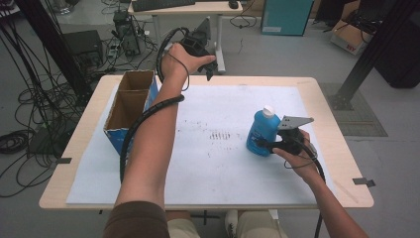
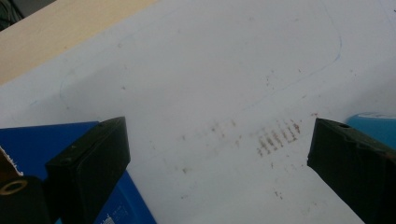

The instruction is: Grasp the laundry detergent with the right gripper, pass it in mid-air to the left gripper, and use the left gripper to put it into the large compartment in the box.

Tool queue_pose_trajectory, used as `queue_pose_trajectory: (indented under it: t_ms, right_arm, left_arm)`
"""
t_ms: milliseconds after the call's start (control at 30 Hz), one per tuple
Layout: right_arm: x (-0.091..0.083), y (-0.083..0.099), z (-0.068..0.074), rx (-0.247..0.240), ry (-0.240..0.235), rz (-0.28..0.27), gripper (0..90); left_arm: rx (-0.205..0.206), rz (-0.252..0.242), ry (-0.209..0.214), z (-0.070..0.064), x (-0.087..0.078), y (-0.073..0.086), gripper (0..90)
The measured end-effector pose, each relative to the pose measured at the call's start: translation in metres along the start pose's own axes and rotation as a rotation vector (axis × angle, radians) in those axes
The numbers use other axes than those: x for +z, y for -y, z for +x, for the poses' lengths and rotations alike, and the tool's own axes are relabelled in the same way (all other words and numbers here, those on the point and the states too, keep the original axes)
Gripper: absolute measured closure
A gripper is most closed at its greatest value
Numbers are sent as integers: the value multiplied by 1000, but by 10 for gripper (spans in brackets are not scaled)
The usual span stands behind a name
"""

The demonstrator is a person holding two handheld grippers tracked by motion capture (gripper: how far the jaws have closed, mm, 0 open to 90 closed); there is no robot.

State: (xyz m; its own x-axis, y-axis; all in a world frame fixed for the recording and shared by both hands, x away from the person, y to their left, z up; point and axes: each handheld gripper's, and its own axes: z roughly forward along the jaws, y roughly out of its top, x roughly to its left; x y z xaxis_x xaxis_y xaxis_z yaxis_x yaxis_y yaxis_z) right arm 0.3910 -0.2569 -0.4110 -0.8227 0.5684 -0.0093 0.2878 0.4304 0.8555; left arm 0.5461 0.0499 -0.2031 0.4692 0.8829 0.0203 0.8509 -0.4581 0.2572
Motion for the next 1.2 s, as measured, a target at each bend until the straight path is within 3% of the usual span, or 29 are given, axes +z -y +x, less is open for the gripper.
queue_pose_trajectory:
  t_ms: [700, 1200]
  right_arm:
    - [0, 0, 0, -1, 1, 1, 443]
    - [0, -1, 2, 9, 13, 6, 435]
  left_arm:
    - [7, -2, 0, 0, -2, 0, 60]
    - [40, 11, 0, -6, 5, -1, 60]
